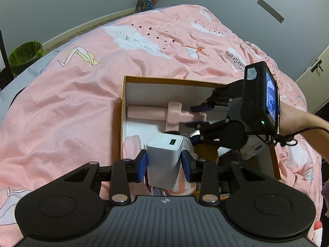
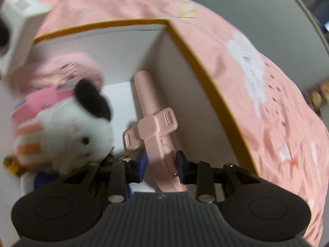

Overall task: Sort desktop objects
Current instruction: 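Lower the pink stick into the box and open the right tool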

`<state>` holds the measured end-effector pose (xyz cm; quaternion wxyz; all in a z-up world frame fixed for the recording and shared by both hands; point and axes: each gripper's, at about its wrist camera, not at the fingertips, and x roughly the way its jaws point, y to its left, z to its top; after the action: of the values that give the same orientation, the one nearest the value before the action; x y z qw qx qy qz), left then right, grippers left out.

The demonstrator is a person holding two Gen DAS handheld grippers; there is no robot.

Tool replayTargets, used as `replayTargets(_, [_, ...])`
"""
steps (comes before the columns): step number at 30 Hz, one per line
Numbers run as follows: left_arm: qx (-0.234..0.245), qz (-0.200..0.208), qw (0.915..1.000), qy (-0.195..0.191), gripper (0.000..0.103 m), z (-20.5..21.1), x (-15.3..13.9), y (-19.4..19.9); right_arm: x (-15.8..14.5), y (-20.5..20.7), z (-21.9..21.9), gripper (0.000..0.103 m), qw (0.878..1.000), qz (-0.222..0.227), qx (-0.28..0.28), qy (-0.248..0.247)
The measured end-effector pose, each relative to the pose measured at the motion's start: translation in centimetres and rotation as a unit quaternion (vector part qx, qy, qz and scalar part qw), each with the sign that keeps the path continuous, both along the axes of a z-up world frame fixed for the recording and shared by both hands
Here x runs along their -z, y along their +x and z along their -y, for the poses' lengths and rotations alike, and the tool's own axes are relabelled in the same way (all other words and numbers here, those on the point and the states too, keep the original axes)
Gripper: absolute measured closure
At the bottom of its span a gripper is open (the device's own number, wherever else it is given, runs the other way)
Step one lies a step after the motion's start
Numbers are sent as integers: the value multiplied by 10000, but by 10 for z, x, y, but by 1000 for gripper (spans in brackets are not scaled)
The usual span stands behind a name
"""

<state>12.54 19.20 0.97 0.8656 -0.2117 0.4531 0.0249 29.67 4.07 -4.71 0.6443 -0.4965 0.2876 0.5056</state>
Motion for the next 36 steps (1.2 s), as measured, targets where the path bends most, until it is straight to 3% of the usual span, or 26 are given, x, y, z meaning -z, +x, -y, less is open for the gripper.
replayTargets(7, [77,26,9999,87,62,2,-4,10,5,-13,2,74,9968,673,-439,16])
replayTargets(15, [301,-126,9993,195,62,0,-1,58,-15,0,10,74,9989,293,-100,341])
replayTargets(22, [331,-508,9968,512,62,-1,27,99,-43,-7,29,73,9945,30,395,971])
replayTargets(25, [413,-635,9915,1058,62,5,38,108,-54,-15,43,73,9919,53,453,1184])
replayTargets(28, [912,-771,9809,1534,62,19,47,115,-60,-24,58,70,9908,33,464,1269])
replayTargets(33, [1419,-1142,9639,1942,62,38,64,127,-54,-25,67,69,9907,-91,558,1241])
replayTargets(36, [1520,-1335,9590,1987,62,42,68,136,-53,-26,71,69,9895,-164,603,1302])
